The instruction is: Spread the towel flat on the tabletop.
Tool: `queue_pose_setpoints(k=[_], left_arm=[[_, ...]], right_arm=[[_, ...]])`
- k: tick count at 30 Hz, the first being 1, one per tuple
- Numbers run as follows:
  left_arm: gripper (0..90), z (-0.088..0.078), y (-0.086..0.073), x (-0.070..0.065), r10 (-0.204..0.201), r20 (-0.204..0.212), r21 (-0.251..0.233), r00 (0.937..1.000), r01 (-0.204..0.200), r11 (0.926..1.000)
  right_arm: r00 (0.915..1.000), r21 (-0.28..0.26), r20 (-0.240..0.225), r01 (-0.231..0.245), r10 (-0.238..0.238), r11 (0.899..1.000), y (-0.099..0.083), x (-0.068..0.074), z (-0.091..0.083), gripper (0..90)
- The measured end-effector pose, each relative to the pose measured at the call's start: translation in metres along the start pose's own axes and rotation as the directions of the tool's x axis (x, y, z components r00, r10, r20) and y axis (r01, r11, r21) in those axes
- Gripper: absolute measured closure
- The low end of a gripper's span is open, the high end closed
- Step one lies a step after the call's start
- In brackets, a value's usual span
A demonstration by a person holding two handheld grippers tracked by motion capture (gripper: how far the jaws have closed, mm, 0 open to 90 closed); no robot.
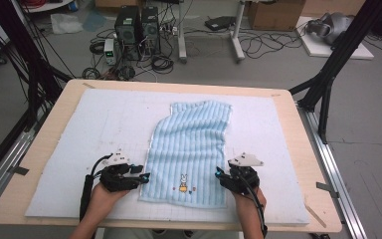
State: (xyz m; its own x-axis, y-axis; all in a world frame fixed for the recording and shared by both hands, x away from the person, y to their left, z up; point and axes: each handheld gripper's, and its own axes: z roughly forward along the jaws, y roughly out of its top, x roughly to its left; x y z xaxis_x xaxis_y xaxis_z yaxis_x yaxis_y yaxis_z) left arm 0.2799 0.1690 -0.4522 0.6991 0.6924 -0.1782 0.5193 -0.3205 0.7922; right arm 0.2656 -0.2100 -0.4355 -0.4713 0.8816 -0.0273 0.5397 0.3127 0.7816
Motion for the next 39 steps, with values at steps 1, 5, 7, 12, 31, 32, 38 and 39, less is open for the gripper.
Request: queue_pose_setpoints(k=[1,5,7,12,31,32,38,39], left_arm=[[57.2,0.000,0.000,-0.002,-0.002,-0.002,-0.001,1.0000,0.002,1.0000],[66.9,0.000,-0.002,-0.011,0.053,-0.046,0.009,0.9975,-0.053,0.9985],[72.8,0.000,-0.003,-0.014,0.069,-0.051,0.013,0.9963,-0.068,0.9976],[85.4,0.000,-0.003,-0.018,0.089,-0.044,0.011,0.9951,-0.088,0.9960],[86.8,-0.027,-0.026,-0.031,0.053,0.084,0.018,0.9951,-0.054,0.9984],[86.9,-0.030,-0.028,-0.033,0.052,0.102,0.016,0.9934,-0.054,0.9984],[87.0,-0.047,-0.035,-0.042,0.044,0.193,-0.008,0.9802,-0.044,0.9990],[87.0,-0.049,-0.037,-0.043,0.042,0.214,-0.007,0.9760,-0.042,0.9991]], right_arm=[[0.9999,-0.003,-0.008,-0.007,0.007,1.000,-0.003,0.000,-0.003,53.0],[0.9994,-0.022,-0.026,-0.025,0.024,0.999,-0.015,0.003,-0.015,53.3],[0.9984,-0.005,-0.039,-0.040,0.040,0.999,-0.018,0.005,-0.016,53.2],[0.9973,0.072,-0.063,-0.032,0.036,0.997,-0.020,0.012,-0.012,60.9],[0.9947,0.049,-0.099,-0.025,0.030,0.998,-0.040,0.031,-0.043,84.6],[0.9945,0.044,-0.101,-0.026,0.030,0.999,-0.041,0.032,-0.045,84.9],[0.9914,0.017,-0.126,-0.034,0.036,0.999,-0.049,0.037,-0.070,85.4],[0.9918,0.013,-0.124,-0.029,0.030,1.000,-0.050,0.038,-0.074,85.4]])
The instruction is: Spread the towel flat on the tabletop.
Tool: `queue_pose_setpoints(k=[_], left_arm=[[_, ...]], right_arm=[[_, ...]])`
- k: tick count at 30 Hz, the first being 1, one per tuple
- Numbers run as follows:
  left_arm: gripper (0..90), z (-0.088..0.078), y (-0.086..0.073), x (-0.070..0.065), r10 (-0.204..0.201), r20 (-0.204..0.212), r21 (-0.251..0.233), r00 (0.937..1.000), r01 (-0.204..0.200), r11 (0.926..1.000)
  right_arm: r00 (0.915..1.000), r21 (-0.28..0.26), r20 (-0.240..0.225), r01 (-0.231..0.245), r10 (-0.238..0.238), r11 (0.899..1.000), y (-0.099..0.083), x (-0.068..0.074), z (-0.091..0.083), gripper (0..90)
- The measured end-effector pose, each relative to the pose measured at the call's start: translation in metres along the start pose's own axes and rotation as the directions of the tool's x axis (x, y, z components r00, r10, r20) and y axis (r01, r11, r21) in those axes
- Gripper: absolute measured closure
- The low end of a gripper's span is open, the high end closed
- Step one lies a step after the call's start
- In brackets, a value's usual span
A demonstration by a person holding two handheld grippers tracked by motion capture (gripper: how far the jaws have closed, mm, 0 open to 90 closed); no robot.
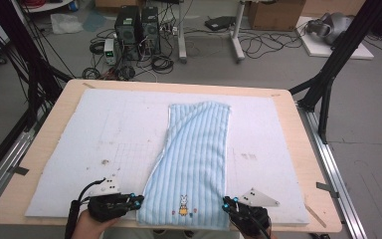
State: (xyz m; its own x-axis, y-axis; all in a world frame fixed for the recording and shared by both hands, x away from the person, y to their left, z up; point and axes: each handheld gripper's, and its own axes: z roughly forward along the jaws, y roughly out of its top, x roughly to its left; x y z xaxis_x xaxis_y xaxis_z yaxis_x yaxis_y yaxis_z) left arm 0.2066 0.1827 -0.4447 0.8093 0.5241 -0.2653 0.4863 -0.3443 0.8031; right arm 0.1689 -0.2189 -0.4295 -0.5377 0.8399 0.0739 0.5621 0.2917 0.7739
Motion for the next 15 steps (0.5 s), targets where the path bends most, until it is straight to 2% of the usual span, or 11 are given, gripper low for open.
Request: queue_pose_setpoints(k=[2,3,4,6,8,9,12,15], left_arm=[[86.9,-0.001,-0.003,-0.004,0.000,0.031,0.008,0.9995,0.000,1.0000],[86.4,-0.001,-0.004,-0.005,0.005,0.029,0.006,0.9996,-0.005,1.0000],[82.2,0.000,-0.005,-0.006,0.008,0.022,0.000,0.9997,-0.008,1.0000],[61.1,0.002,-0.003,-0.003,-0.022,-0.001,-0.029,0.9998,0.022,0.9994],[54.3,0.002,0.000,0.002,-0.033,-0.030,-0.074,0.9990,0.030,0.9968],[50.9,0.002,0.002,0.006,-0.045,-0.030,-0.091,0.9985,0.043,0.9949],[48.6,0.002,0.010,0.016,-0.043,-0.059,-0.139,0.9973,0.035,0.9896],[47.5,0.002,0.020,0.029,-0.047,-0.084,-0.154,0.9954,0.034,0.9876]], right_arm=[[1.0000,0.008,0.004,0.001,-0.001,1.000,-0.003,0.003,-0.006,85.3],[0.9999,0.022,0.009,0.006,-0.007,1.000,-0.004,0.004,-0.007,84.6],[0.9999,0.033,0.010,0.009,-0.010,0.999,-0.005,0.005,-0.007,82.1],[0.9995,0.035,0.029,0.013,-0.014,0.999,-0.006,0.005,-0.006,73.7],[0.9995,0.012,0.032,-0.002,0.001,1.000,-0.003,0.003,-0.004,67.4],[0.9991,0.003,0.042,-0.007,0.007,1.000,-0.001,0.002,-0.002,63.3],[0.9988,-0.027,0.045,-0.018,0.020,0.999,0.006,-0.003,0.004,57.4],[0.9979,-0.049,0.056,-0.031,0.034,0.998,0.015,-0.009,0.011,53.8]])
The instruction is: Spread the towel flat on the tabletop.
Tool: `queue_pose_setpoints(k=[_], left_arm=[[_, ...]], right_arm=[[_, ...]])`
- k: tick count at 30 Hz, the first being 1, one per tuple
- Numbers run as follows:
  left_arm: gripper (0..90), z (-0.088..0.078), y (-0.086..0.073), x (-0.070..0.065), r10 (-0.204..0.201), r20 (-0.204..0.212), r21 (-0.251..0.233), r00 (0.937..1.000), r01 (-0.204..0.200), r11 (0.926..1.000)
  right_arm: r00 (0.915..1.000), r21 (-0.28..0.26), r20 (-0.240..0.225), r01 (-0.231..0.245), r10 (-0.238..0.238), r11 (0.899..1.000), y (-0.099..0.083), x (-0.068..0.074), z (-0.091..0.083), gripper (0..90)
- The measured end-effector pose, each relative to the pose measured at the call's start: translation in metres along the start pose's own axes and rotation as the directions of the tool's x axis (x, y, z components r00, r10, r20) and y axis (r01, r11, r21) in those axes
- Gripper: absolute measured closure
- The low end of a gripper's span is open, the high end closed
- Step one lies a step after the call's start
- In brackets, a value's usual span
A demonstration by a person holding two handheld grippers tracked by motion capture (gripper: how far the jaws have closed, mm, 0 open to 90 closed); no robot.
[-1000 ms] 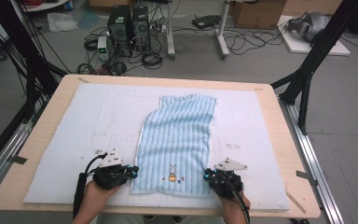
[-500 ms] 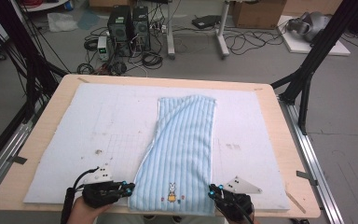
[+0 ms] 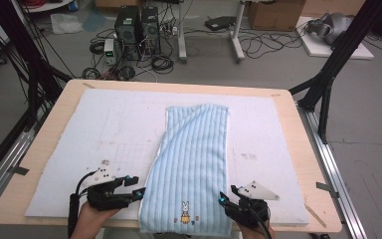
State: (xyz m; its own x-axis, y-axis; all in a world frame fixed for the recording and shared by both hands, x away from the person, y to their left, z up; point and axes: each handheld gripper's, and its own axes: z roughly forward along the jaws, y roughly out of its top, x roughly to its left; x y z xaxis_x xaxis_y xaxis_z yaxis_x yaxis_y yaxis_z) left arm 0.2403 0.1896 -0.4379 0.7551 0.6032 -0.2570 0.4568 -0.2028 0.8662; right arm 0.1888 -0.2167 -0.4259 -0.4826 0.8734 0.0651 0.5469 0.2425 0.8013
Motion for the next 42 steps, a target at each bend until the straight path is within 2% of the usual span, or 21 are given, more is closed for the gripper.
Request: queue_pose_setpoints(k=[4,7,10,12,16,17,19,22,24,25,28,31,34,36,39,42], left_arm=[[45.8,0.004,0.014,0.020,-0.016,-0.027,-0.046,0.9995,0.014,0.9988],[44.4,0.008,0.022,0.032,-0.034,-0.041,-0.082,0.9986,0.031,0.9961],[44.7,0.011,0.028,0.040,-0.043,-0.056,-0.106,0.9975,0.037,0.9937],[44.7,0.014,0.032,0.044,-0.022,-0.069,-0.111,0.9974,0.014,0.9938],[44.8,0.022,0.038,0.053,-0.013,-0.076,-0.105,0.9971,0.005,0.9945],[45.2,0.024,0.040,0.055,-0.012,-0.083,-0.108,0.9965,0.003,0.9942],[45.3,0.029,0.045,0.060,-0.015,-0.093,-0.107,0.9956,0.005,0.9942],[45.4,0.035,0.057,0.067,-0.012,-0.101,-0.119,0.9948,0.000,0.9929],[45.8,0.040,0.065,0.071,0.008,-0.108,-0.147,0.9941,-0.024,0.9889],[47.2,0.043,0.069,0.074,0.018,-0.118,-0.151,0.9929,-0.036,0.9879],[47.8,0.053,0.081,0.081,0.023,-0.124,-0.150,0.9921,-0.042,0.9878],[48.0,0.064,0.091,0.091,0.002,-0.120,-0.155,0.9928,-0.021,0.9877],[51.0,0.074,0.097,0.098,0.022,-0.130,-0.154,0.9913,-0.042,0.9873],[51.1,0.081,0.100,0.103,0.013,-0.135,-0.139,0.9907,-0.032,0.9898],[48.7,0.092,0.106,0.111,-0.016,-0.141,-0.132,0.9898,-0.003,0.9912],[45.0,0.107,0.112,0.117,-0.028,-0.129,-0.105,0.9913,0.014,0.9944]], right_arm=[[0.9999,-0.014,0.012,-0.002,0.002,1.000,0.008,-0.005,0.010,53.3],[0.9999,0.007,0.012,0.004,-0.004,1.000,0.016,-0.012,0.022,63.4],[0.9997,0.031,0.023,0.000,-0.001,1.000,0.020,-0.018,0.033,67.1],[0.9996,0.051,0.027,-0.007,0.006,0.999,0.022,-0.021,0.041,67.3],[0.9983,0.115,0.043,0.034,-0.039,0.993,0.019,-0.022,0.054,71.8],[0.9979,0.104,0.045,0.041,-0.046,0.994,0.017,-0.021,0.054,74.4],[0.9981,0.105,0.019,0.056,-0.058,0.993,0.014,-0.020,0.049,86.3],[0.9940,0.125,0.014,0.106,-0.109,0.986,0.009,-0.018,0.040,89.2],[0.9923,0.123,0.023,0.118,-0.122,0.985,0.005,-0.018,0.035,89.4],[0.9936,0.114,0.020,0.108,-0.111,0.988,0.002,-0.017,0.033,89.3],[0.9930,0.078,0.000,0.118,-0.118,0.990,0.003,-0.020,0.033,80.3],[0.9937,0.034,-0.008,0.112,-0.112,0.993,0.010,-0.026,0.035,75.0],[0.9939,0.006,-0.014,0.109,-0.109,0.994,0.018,-0.032,0.037,65.9],[0.9953,-0.006,-0.002,0.097,-0.097,0.995,0.021,-0.035,0.039,55.8],[0.9974,-0.018,0.011,0.072,-0.072,0.997,0.024,-0.045,0.042,45.5],[0.9997,-0.028,0.001,0.023,-0.023,0.999,0.028,-0.054,0.043,37.2]])
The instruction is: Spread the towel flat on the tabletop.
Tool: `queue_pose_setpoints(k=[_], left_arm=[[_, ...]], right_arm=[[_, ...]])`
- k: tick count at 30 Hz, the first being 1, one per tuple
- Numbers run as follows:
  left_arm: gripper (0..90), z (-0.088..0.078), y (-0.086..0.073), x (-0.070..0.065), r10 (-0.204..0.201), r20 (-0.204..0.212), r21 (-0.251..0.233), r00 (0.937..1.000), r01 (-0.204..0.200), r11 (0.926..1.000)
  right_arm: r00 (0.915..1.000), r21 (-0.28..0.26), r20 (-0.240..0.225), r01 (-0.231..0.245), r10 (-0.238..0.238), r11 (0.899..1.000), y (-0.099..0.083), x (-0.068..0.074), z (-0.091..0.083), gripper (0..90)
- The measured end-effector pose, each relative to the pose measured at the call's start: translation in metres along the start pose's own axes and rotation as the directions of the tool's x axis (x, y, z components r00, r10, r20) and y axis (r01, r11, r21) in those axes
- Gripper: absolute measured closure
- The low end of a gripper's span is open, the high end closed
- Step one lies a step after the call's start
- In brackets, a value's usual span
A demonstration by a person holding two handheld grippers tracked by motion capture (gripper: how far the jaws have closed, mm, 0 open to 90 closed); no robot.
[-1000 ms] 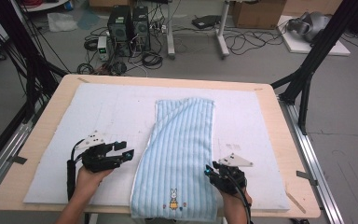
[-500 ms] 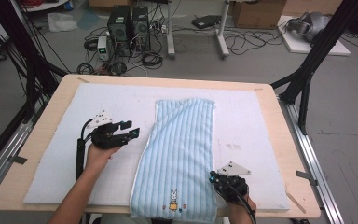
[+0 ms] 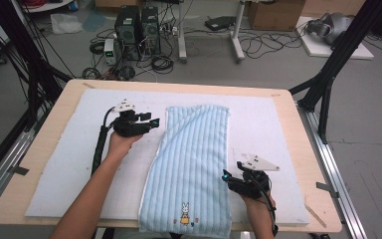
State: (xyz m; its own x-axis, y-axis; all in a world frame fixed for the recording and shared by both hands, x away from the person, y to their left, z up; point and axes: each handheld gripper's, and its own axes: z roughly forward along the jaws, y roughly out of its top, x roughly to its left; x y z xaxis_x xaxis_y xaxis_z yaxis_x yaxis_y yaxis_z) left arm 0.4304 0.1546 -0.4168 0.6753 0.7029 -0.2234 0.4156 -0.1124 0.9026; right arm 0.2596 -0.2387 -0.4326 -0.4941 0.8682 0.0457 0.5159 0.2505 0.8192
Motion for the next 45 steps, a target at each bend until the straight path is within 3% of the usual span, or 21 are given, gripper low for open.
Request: queue_pose_setpoints(k=[3,6,13,17,21,26,28,32,36,39,45], left_arm=[[33.2,0.018,0.006,0.003,-0.034,0.004,0.021,0.9994,0.034,0.9992],[22.4,0.032,0.008,0.005,-0.025,-0.005,0.030,0.9997,0.025,0.9992],[22.4,0.052,0.010,0.009,-0.005,-0.041,0.107,0.9992,0.009,0.9943],[30.2,0.064,0.010,0.005,0.043,-0.075,0.202,0.9963,-0.028,0.9790],[37.3,0.075,0.007,-0.002,0.082,-0.075,0.251,0.9937,-0.061,0.9662],[45.3,0.082,0.003,-0.005,0.134,-0.096,0.309,0.9863,-0.098,0.9460],[49.1,0.084,0.000,-0.005,0.142,-0.095,0.319,0.9852,-0.105,0.9419],[59.2,0.085,0.001,-0.008,0.177,-0.092,0.319,0.9799,-0.140,0.9376],[84.1,0.085,0.000,-0.011,0.188,-0.076,0.320,0.9792,-0.155,0.9347],[85.4,0.083,0.001,-0.007,0.157,-0.113,0.316,0.9812,-0.114,0.9418],[85.9,0.073,0.003,0.006,0.128,-0.155,0.325,0.9797,-0.072,0.9429]], right_arm=[[0.9999,0.003,0.007,-0.012,0.012,1.000,0.005,-0.006,0.002,29.5],[0.9998,-0.016,0.008,-0.017,0.017,1.000,0.008,-0.007,0.001,24.7],[0.9999,-0.038,-0.011,0.002,-0.002,0.999,0.008,-0.005,0.002,18.0],[0.9998,-0.054,-0.020,-0.008,0.007,0.999,0.008,-0.004,0.001,17.6],[0.9996,-0.056,-0.027,-0.012,0.011,0.998,0.008,-0.003,0.001,17.6],[0.9993,-0.061,-0.038,-0.003,0.001,0.998,0.009,-0.002,-0.001,17.6],[0.9993,-0.060,-0.037,-0.003,0.001,0.998,0.010,-0.003,-0.001,17.6],[0.9993,-0.063,-0.037,-0.005,0.003,0.998,0.010,-0.004,-0.002,17.6],[0.9993,-0.063,-0.037,-0.009,0.006,0.998,0.010,-0.004,-0.002,17.6],[0.9994,-0.059,-0.033,-0.013,0.011,0.998,0.010,-0.005,-0.002,17.6],[0.9994,-0.059,-0.035,-0.009,0.007,0.998,0.011,-0.005,-0.001,17.6]])
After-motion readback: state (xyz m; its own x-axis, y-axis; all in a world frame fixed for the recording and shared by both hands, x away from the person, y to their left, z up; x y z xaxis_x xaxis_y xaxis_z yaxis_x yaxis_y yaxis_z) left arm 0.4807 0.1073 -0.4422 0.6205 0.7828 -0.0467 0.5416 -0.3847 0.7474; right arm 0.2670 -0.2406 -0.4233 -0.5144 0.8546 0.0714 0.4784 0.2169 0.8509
